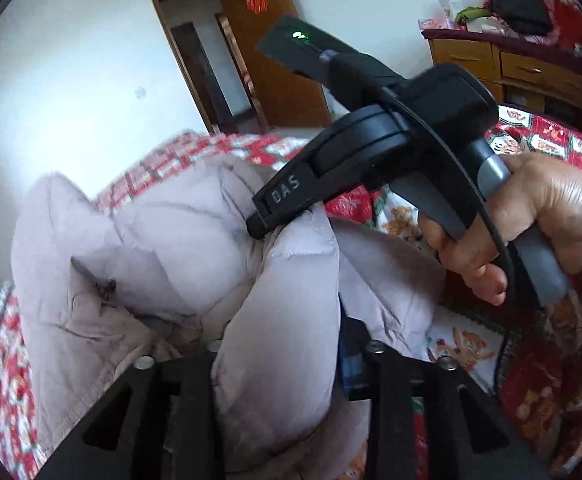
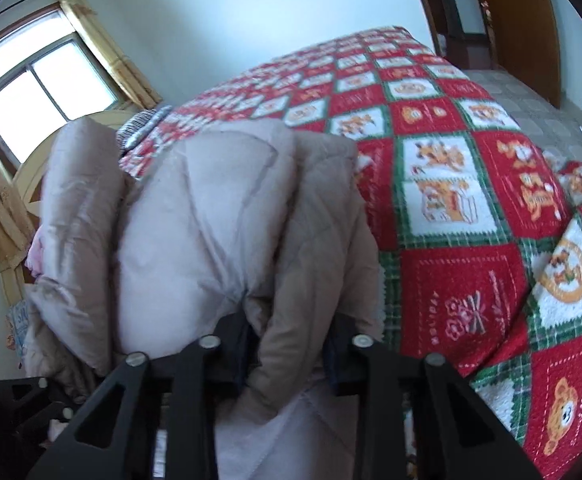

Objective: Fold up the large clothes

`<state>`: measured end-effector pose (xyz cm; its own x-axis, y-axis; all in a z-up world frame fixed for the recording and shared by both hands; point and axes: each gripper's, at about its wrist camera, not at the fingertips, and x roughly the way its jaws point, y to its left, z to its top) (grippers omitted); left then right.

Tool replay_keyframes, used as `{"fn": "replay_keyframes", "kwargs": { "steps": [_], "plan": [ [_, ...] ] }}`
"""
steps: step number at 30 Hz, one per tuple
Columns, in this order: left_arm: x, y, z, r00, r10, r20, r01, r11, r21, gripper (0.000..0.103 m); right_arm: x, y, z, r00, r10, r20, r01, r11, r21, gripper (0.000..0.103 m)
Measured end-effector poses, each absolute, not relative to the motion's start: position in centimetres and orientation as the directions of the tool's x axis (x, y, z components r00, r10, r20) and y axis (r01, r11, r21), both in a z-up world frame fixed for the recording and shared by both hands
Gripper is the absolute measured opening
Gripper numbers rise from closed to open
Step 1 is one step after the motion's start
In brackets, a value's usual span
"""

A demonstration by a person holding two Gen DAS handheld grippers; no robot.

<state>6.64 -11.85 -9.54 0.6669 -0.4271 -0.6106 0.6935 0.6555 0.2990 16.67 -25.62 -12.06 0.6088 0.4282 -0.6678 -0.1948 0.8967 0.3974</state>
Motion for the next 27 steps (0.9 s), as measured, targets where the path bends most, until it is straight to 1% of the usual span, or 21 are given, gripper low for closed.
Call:
{"fn": "replay_keyframes", "kwargs": {
  "steps": [1,2,3,4,5,6,7,8,11,12,15,17,18,20,21,22,23,24,25,27],
  "plan": [
    [6.7,-11.9,-9.5,0.686,-0.437,-0.582,0.684,0.66,0.311,0.046,16.8,-25.7,-12.0,0.607,0.428,-0.669,-0.194,0.897,0.398,0.027],
    [6.6,-12.1,-9.1,0.712,-0.449,-0.54,0.668,0.67,0.324,0.048,16.9,-26.0,-12.1,0.603,0.437,-0.667,-0.188,0.891,0.414,0.027],
    [6.6,-12.2,-8.8,0.733,-0.456,-0.504,0.653,0.68,0.334,0.055,16.9,-26.2,-12.2,0.601,0.448,-0.662,-0.188,0.884,0.429,0.027],
    [6.6,-12.3,-8.4,0.757,-0.459,-0.466,0.633,0.691,0.349,0.067,16.9,-26.5,-12.3,0.599,0.459,-0.656,-0.188,0.877,0.443,0.027],
    [6.8,-12.4,-8.1,0.775,-0.461,-0.432,0.617,0.701,0.358,0.074,16.8,-26.8,-12.4,0.598,0.472,-0.648,-0.188,0.869,0.458,0.027],
    [7.0,-12.3,-7.7,0.79,-0.469,-0.396,0.602,0.718,0.349,0.085,16.7,-27.0,-12.5,0.594,0.486,-0.641,-0.19,0.859,0.475,0.027],
    [7.4,-12.0,-7.3,0.799,-0.475,-0.368,0.589,0.739,0.326,0.088,16.6,-27.2,-12.6,0.592,0.494,-0.637,-0.19,0.853,0.486,0.027],
    [7.9,-11.7,-7.0,0.786,-0.492,-0.374,0.603,0.745,0.286,0.091,16.6,-27.7,-12.9,0.59,0.507,-0.628,-0.186,0.843,0.505,0.027],
    [9.0,-10.4,-6.4,0.755,-0.532,-0.384,0.623,0.764,0.167,0.091,16.6,-28.7,-13.7,0.578,0.551,-0.602,-0.173,0.803,0.57,0.027],
    [9.1,-9.7,-6.1,0.727,-0.568,-0.384,0.65,0.75,0.122,0.091,16.6,-28.9,-13.9,0.576,0.557,-0.599,-0.171,0.798,0.577,0.027],
    [8.3,-8.2,-5.3,0.665,-0.643,-0.379,0.718,0.69,0.089,0.091,16.8,-29.4,-14.6,0.57,0.577,-0.585,-0.16,0.776,0.61,0.027],
    [7.7,-6.8,-4.8,0.631,-0.682,-0.369,0.747,0.662,0.054,0.091,16.9,-29.3,-14.5,0.574,0.558,-0.598,-0.154,0.792,0.591,0.026],
    [7.6,-4.9,-4.2,0.617,-0.705,-0.351,0.752,0.659,-0.002,0.091,16.9,-29.1,-14.4,0.579,0.542,-0.609,-0.156,0.807,0.57,0.026],
    [8.0,-0.7,-3.6,0.634,-0.707,-0.313,0.721,0.687,-0.093,0.091,16.9,-28.5,-14.2,0.585,0.505,-0.634,-0.164,0.84,0.518,0.026],
    [8.8,2.4,-3.1,0.69,-0.669,-0.277,0.655,0.74,-0.155,0.091,16.8,-28.2,-14.2,0.587,0.492,-0.643,-0.165,0.85,0.5,0.026],
    [9.4,4.3,-3.1,0.738,-0.622,-0.262,0.592,0.783,-0.192,0.091,16.8,-28.0,-14.2,0.587,0.485,-0.648,-0.164,0.856,0.491,0.026],
    [10.6,6.9,-3.3,0.801,-0.539,-0.261,0.486,0.84,-0.242,0.091,16.9,-27.9,-14.3,0.588,0.481,-0.651,-0.162,0.858,0.487,0.026],
    [12.1,9.2,-3.8,0.847,-0.448,-0.285,0.372,0.884,-0.284,0.091,17.0,-27.9,-14.5,0.586,0.483,-0.651,-0.16,0.856,0.491,0.026],
    [14.1,11.6,-4.8,0.866,-0.369,-0.338,0.258,0.908,-0.33,0.091,17.1,-27.9,-14.7,0.584,0.487,-0.649,-0.156,0.852,0.499,0.026],
    [16.9,14.0,-7.2,0.848,-0.342,-0.404,0.18,0.904,-0.388,0.091,17.2,-28.1,-14.9,0.582,0.493,-0.647,-0.151,0.847,0.51,0.026]
  ]
}}
